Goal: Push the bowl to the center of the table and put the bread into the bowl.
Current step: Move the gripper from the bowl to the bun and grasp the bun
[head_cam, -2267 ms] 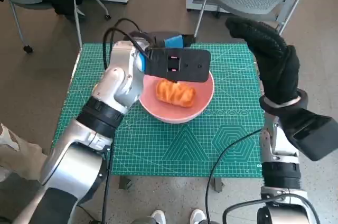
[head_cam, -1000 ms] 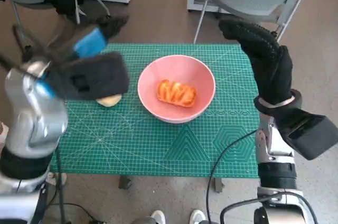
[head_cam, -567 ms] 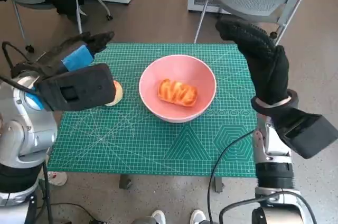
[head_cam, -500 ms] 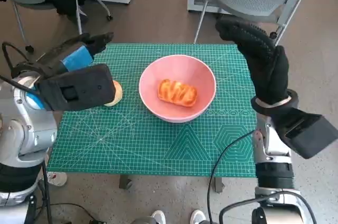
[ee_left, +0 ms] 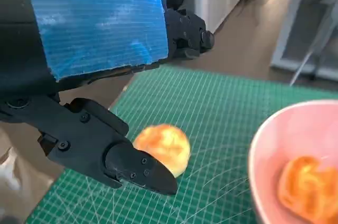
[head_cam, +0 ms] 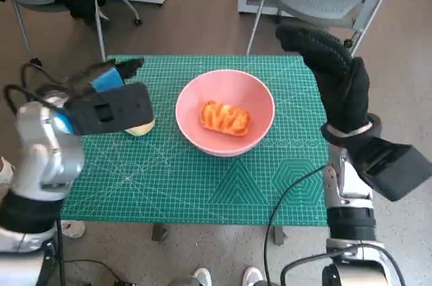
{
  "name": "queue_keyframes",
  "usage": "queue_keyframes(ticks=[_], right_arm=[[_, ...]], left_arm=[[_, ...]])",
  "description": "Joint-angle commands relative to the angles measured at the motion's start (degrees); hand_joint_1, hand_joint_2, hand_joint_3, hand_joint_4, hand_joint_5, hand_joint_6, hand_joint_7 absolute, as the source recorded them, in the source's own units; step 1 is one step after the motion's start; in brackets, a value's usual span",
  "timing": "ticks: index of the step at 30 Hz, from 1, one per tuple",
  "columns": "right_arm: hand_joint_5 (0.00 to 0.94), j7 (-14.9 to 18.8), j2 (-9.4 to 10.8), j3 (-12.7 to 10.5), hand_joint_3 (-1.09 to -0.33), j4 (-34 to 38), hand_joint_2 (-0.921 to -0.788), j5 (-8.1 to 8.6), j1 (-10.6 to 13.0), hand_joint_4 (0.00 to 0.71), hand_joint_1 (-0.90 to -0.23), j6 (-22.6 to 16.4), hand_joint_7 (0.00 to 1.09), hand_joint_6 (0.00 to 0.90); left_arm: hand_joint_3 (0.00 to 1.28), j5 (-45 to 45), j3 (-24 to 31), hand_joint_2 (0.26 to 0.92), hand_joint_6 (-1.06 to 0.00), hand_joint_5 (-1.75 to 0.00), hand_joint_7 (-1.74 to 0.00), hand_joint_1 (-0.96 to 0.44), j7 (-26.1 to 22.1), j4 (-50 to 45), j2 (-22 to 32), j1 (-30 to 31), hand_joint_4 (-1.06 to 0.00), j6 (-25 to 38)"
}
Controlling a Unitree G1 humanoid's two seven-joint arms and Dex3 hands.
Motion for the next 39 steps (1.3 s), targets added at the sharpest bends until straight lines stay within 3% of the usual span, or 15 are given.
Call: queue_keyframes(ticks=[1, 21, 39], right_arm=[[0.000, 0.68, -0.14, -0.15, -0.791, 0.50, -0.921, 0.45, 0.75, 0.143, -0.670, 0.77, 0.49, -0.001], [0.003, 0.41, -0.82, -0.65, -0.788, 0.75, -0.921, -0.30, 0.63, 0.151, -0.671, 0.02, 0.49, -0.001], [0.003, 0.83, -1.75, -0.82, -0.823, 0.50, -0.921, -0.09, 1.04, 0.154, -0.681, -0.29, 0.49, -0.001]], left_arm=[[0.00, 1.42, -2.34, 0.724, -0.14, 0.00, 0.00, -0.32, 1.83, 7.25, -1.58, -4.11, 0.00, -1.50], [0.00, 4.40, -12.45, 0.712, -0.13, 0.00, 0.00, -0.33, 8.86, 48.23, -10.44, -20.01, 0.00, -11.64], [0.00, 5.61, -16.96, 0.721, -0.13, 0.00, 0.00, -0.43, 10.21, 60.83, -13.96, -24.60, 0.00, -16.78]])
